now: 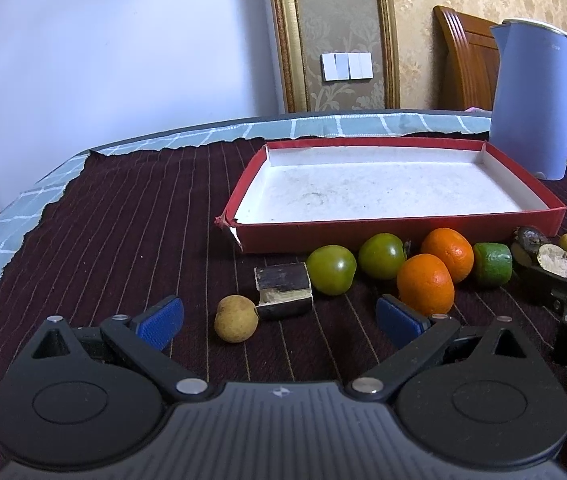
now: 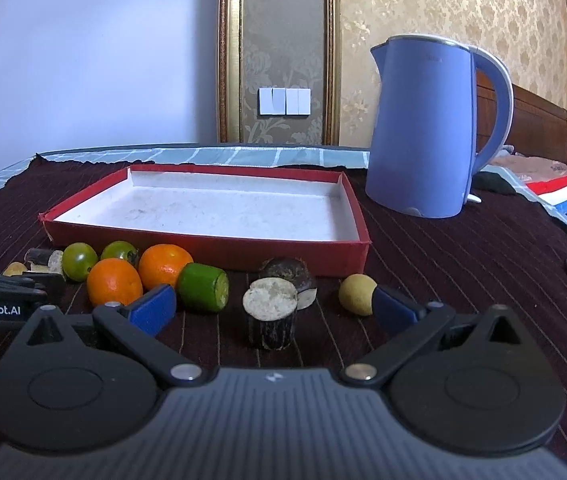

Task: Organize fruits
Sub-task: 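Move both tools toward the row of fruits beside the tray, then grasp the dark cut fruit slice with the right tool while the left tool grasps the brown longan, then carry the dark slice and brown longan over the white tray with both tools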

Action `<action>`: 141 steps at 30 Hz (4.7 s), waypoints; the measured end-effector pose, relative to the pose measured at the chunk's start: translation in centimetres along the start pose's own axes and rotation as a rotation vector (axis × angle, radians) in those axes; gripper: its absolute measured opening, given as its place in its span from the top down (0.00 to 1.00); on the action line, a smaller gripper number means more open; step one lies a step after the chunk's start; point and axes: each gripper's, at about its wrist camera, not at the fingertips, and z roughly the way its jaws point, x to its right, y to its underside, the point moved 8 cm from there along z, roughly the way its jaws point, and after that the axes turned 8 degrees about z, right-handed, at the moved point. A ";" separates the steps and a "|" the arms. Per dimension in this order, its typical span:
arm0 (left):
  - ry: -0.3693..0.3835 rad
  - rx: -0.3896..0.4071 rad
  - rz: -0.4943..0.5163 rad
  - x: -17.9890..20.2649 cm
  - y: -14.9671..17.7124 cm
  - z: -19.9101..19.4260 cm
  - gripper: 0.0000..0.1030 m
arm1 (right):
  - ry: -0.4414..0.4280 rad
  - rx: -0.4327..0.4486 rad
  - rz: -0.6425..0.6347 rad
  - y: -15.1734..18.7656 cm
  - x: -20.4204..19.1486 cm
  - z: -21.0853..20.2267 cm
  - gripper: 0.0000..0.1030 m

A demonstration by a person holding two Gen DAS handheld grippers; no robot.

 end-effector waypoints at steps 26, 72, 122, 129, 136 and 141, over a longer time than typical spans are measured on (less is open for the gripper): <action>0.000 -0.020 -0.012 -0.7 0.5 0.4 0.00 | -0.010 -0.048 0.005 0.8 0.1 0.8 0.05; 0.141 -0.035 -0.002 -4.3 1.9 2.4 0.52 | -0.084 -0.147 -0.039 1.0 0.5 2.4 0.70; 0.141 0.057 0.076 3.4 -6.2 3.1 0.75 | -0.120 -0.056 -0.021 -4.3 -1.5 3.6 0.70; 0.153 0.048 0.074 4.1 -6.9 4.0 0.75 | -0.117 -0.057 -0.025 -5.1 -1.4 4.4 0.70; 0.134 0.033 0.073 4.2 -7.6 5.1 0.75 | -0.107 -0.050 -0.031 -6.0 -1.4 5.2 0.70; 0.122 0.019 0.072 4.2 -8.0 6.1 0.75 | -0.111 -0.060 -0.019 -6.3 -1.2 5.9 0.70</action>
